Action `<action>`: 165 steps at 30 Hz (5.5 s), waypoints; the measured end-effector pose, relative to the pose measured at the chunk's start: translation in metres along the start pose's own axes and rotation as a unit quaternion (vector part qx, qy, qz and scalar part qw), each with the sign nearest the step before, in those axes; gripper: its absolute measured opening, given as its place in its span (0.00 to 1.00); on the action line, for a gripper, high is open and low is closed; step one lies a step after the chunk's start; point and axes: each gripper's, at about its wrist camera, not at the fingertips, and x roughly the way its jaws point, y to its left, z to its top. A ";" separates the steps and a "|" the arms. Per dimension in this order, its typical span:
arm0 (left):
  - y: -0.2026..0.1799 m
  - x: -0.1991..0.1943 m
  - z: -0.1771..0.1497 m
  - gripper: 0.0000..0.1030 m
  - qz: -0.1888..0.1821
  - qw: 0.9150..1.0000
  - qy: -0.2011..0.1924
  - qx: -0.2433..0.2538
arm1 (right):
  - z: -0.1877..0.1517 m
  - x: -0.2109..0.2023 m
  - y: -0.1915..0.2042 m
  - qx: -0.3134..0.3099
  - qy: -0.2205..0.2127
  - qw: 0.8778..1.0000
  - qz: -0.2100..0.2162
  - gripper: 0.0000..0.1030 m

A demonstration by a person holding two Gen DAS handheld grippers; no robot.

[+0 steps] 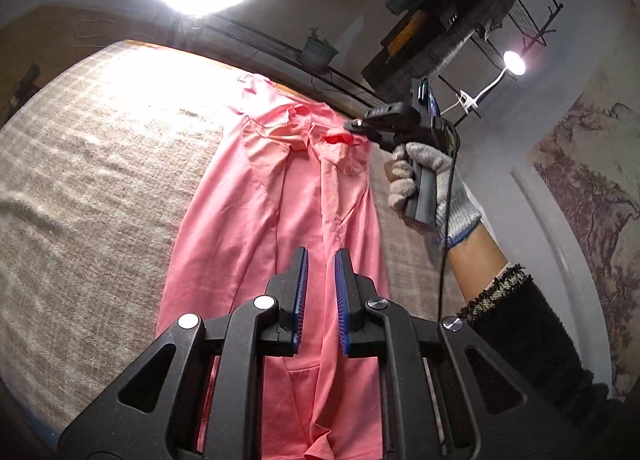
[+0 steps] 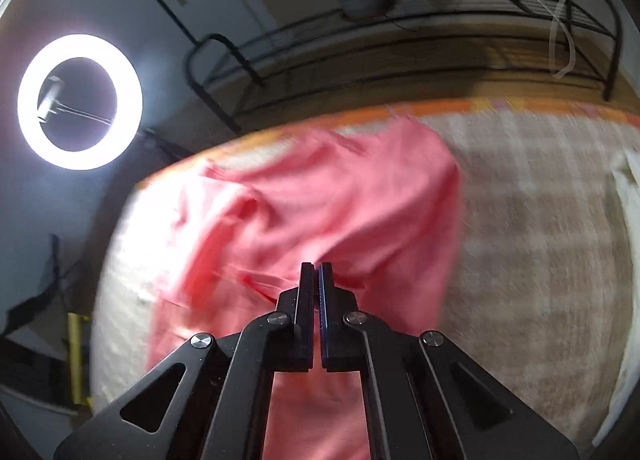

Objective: Fold small clothes

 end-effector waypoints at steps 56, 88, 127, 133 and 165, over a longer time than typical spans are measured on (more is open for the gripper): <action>0.002 -0.019 0.012 0.10 0.007 0.999 -0.034 0.003 | -0.042 0.007 0.053 -0.108 0.037 0.993 -0.032 0.27; -0.010 -0.009 -0.092 0.44 -0.028 0.985 0.120 0.123 | -0.283 -0.199 0.046 -0.054 0.049 0.997 -0.021 0.25; -0.007 -0.062 -0.111 0.23 0.043 0.983 0.083 0.156 | -0.357 -0.200 0.017 -0.039 0.056 0.993 0.092 0.01; -0.026 -0.035 -0.017 0.29 0.027 0.982 0.062 0.174 | -0.324 -0.202 0.035 -0.045 0.023 0.994 0.099 0.01; -0.082 0.382 0.224 0.58 0.030 0.938 0.149 0.312 | -0.082 -0.026 -0.072 0.077 -0.033 0.992 0.098 0.28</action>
